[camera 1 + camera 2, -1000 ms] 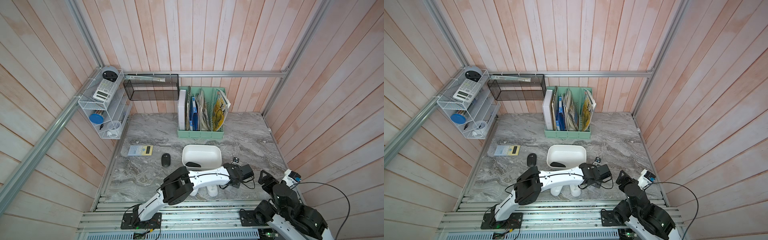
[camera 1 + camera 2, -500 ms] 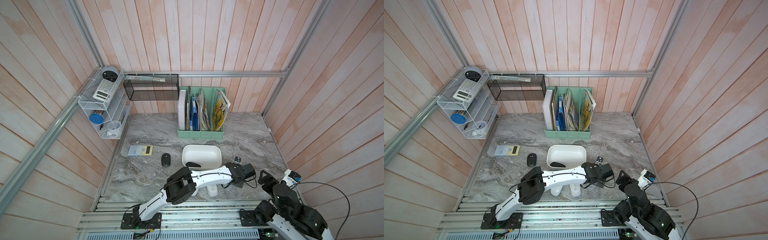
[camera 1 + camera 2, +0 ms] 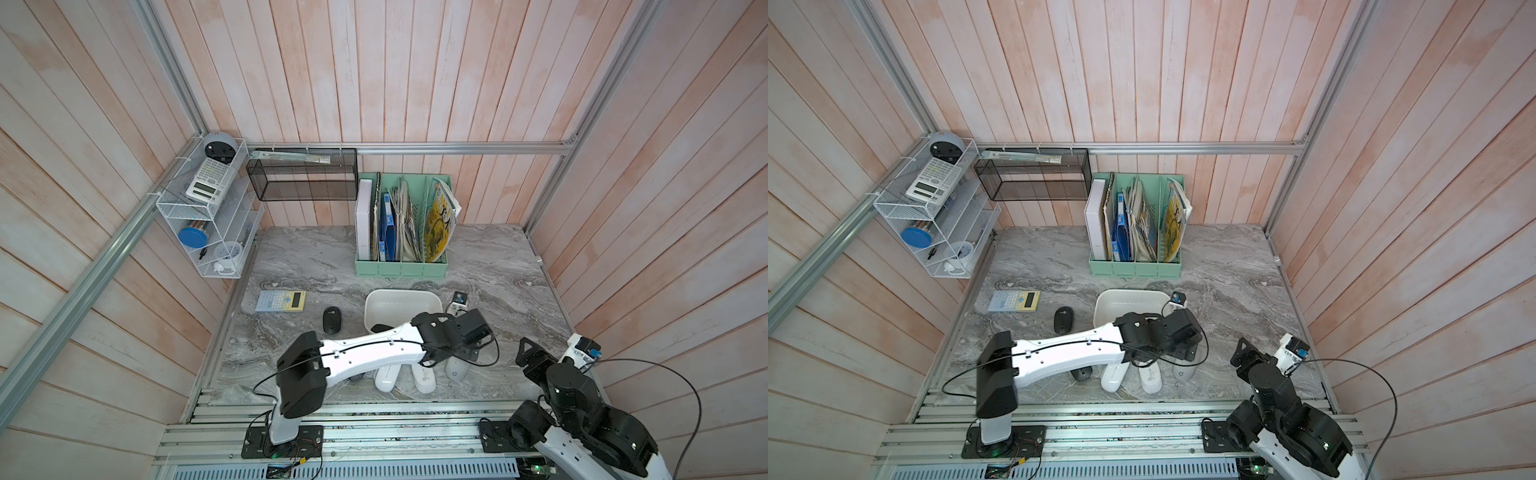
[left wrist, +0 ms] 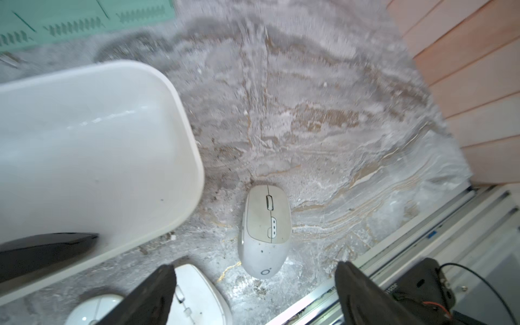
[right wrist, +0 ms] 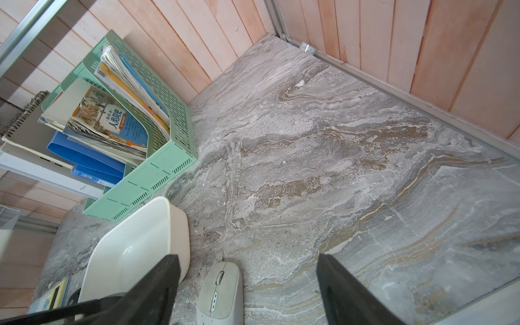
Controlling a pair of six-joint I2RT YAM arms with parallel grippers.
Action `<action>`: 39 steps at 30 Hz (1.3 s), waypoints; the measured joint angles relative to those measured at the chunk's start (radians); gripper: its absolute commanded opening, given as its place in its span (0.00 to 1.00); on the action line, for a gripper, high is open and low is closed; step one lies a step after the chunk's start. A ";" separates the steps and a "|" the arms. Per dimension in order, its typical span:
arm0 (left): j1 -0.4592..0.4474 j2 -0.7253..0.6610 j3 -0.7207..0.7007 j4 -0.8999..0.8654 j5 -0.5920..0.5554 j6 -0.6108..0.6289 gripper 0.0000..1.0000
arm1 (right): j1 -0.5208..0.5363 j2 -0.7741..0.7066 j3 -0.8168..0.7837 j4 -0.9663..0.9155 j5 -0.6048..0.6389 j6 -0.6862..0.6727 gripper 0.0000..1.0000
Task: Take out the mouse from the storage box
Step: Place the mouse at the center of the board, then pick up the mouse from the storage box.
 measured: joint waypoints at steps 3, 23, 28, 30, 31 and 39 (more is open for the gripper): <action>0.058 -0.181 -0.186 0.058 -0.043 -0.010 0.98 | -0.001 0.114 0.014 0.058 -0.053 -0.051 0.83; 0.621 -0.937 -0.988 0.146 -0.047 -0.037 1.00 | 0.154 1.110 0.347 0.483 -0.602 -0.572 0.84; 0.672 -0.988 -1.041 0.173 -0.023 -0.005 1.00 | 0.159 1.286 0.454 0.496 -0.680 -0.677 0.83; 0.679 -1.001 -1.051 0.179 -0.020 0.008 1.00 | 0.159 1.347 0.490 0.495 -0.703 -0.708 0.83; 0.681 -1.007 -1.056 0.182 -0.020 0.015 1.00 | 0.159 1.376 0.507 0.495 -0.711 -0.721 0.83; 0.683 -1.090 -1.105 0.201 -0.021 0.066 1.00 | 0.168 1.523 0.621 0.471 -0.735 -0.789 0.83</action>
